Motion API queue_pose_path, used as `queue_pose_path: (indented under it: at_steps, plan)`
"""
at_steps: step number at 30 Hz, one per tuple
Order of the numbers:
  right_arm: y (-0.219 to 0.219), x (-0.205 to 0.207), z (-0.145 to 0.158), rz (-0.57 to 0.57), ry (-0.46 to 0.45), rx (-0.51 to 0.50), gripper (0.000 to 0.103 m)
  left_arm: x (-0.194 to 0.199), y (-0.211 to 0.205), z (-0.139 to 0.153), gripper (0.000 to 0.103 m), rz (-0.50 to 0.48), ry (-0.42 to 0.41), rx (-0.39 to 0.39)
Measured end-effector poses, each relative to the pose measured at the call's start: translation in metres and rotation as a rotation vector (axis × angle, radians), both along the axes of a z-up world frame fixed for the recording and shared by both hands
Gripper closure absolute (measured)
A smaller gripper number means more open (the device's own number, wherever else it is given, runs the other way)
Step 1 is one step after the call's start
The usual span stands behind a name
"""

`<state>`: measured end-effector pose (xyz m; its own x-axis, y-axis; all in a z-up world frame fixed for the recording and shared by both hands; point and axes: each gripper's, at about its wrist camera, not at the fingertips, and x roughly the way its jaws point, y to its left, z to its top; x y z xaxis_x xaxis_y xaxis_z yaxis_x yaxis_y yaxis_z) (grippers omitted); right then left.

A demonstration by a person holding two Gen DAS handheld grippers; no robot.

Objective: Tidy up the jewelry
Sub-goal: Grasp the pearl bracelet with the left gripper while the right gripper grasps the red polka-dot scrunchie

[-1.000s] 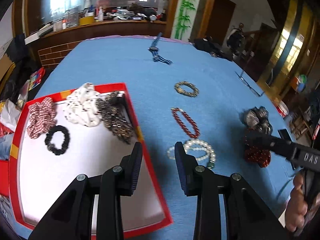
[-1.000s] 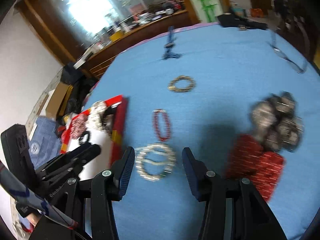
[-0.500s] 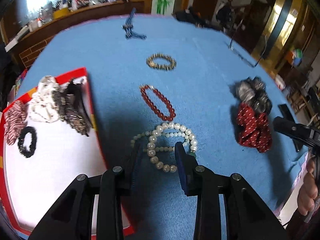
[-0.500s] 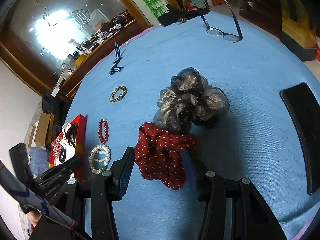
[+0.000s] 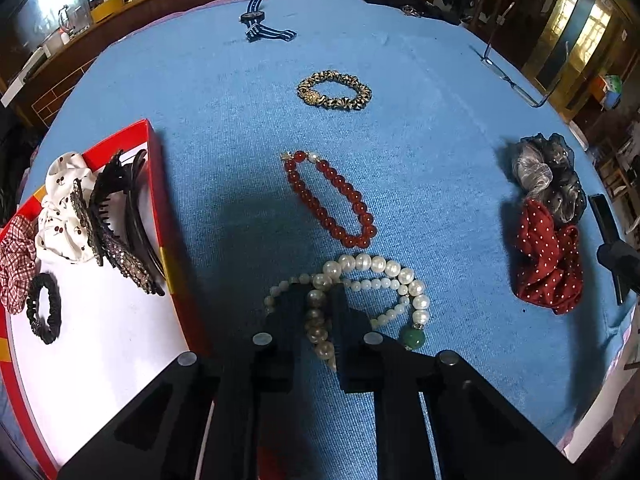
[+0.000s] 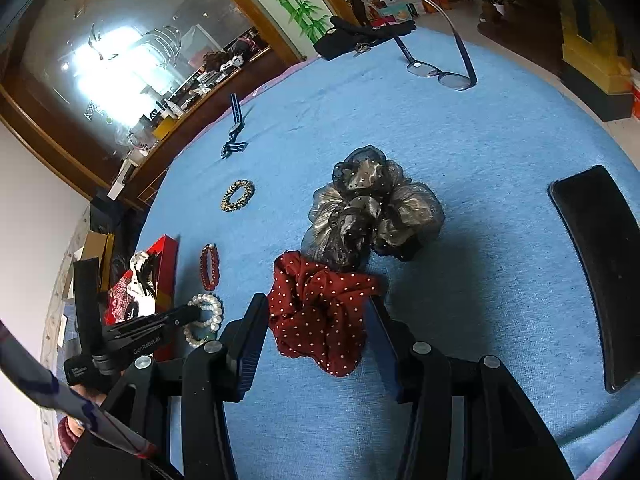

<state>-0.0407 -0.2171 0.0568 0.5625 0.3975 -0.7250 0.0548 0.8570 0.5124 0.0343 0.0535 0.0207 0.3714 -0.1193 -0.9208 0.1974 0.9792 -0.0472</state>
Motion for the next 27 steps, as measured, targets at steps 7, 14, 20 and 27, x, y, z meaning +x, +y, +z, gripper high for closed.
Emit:
queue_pose_path:
  at_steps: [7,14,20,27]
  plan:
    - [0.005,0.002,-0.004,0.006,0.018,-0.017,0.048,-0.014,0.000,0.006,0.094,0.003,-0.050,-0.062]
    - [0.018,0.012,-0.013,0.025,0.053,-0.061,0.039,-0.036,0.000,0.052,0.094,-0.027,-0.153,-0.148]
    - [0.041,0.024,-0.027,0.043,0.087,-0.157,0.032,-0.053,-0.004,0.076,0.094,-0.052,-0.210,-0.180]
    - [0.059,0.025,-0.031,0.052,0.068,-0.329,0.061,-0.067,-0.004,0.075,0.094,-0.053,-0.237,-0.184]
